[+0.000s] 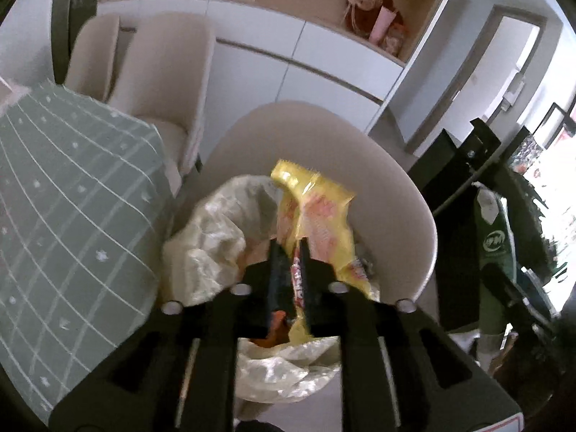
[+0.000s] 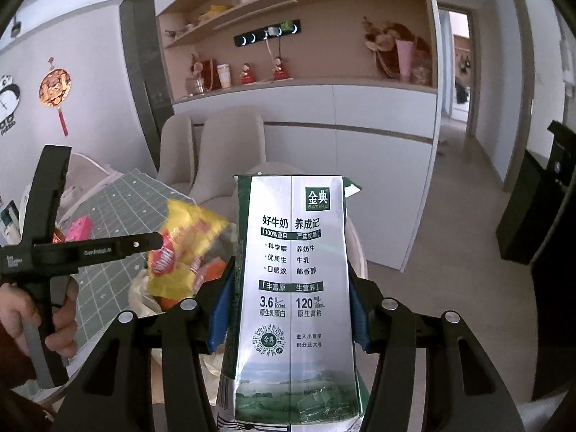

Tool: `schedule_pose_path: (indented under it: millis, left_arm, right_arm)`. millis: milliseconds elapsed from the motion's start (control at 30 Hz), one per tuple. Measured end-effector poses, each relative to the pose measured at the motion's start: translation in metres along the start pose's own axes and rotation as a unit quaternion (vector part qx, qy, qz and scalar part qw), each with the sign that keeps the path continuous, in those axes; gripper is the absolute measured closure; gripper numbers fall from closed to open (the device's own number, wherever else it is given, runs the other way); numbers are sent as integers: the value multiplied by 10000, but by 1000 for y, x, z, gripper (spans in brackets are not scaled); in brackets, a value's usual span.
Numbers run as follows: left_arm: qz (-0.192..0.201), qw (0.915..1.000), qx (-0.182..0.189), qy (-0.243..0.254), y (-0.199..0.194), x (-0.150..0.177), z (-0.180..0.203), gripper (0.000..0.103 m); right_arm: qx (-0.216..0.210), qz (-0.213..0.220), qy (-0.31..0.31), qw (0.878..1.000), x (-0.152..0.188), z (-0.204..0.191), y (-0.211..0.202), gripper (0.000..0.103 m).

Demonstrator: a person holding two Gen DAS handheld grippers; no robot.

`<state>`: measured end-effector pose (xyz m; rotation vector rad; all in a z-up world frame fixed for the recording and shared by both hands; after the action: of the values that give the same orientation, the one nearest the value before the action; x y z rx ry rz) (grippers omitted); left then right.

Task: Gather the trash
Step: 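Drop the yellow packet into the plastic bag while the right tool carries the carton, then lower the milk carton into the plastic bag and open the right tool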

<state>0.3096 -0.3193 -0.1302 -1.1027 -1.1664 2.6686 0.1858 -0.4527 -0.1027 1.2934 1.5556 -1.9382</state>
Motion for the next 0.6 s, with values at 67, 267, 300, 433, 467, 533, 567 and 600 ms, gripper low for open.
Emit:
schedule_pose_path:
  millis: [67,267,300,433,467,533,567,600]
  left_arm:
    - [68,9998,-1,-169,-5,2,-5,79]
    - [320,9977,-319,-495,-43,10,-27,79]
    - [351,9968,-386,-599,-51,15,-33,79]
    - [388,9934,-627,-881,-78,32,-54,79]
    - [401,9924,-687,-938,-85,38,-59,79]
    - [435,9901,-843,-1033,-101,48,-69,79]
    - [450,9893,-891,-1063,-106,51,-71,79]
    - [471,9883,-940,-1102,-112,56,-75,79]
  right_arm:
    - [-16,-49,19,10000,4,2,6,52]
    - [-331,-196,-80,9992,9,-22,22,52]
    - [-427,-219,-142,9987,8,-31,27,52]
    - [-709,-316,-434,9960,8,-65,50,52]
    - [-772,-367,-553,9948,9,-77,60,52]
    - [-847,-503,-736,9924,11,-93,78,52]
    - [-858,-618,-830,9909,13,-102,90,52]
    - [-891,-788,-914,9887,17,-110,103,52]
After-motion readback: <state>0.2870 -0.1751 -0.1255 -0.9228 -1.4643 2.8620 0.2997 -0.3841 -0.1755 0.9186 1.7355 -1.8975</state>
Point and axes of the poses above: each gripper's, at about its wrist camera, not at the fingertips, and y roughly the way its jaws point, z to its right, x to its underside, the point moved 8 cm from there along y, roughly the way its jaws point, and after that the axes turned 12 degrees about x, right-handed, at the moved point
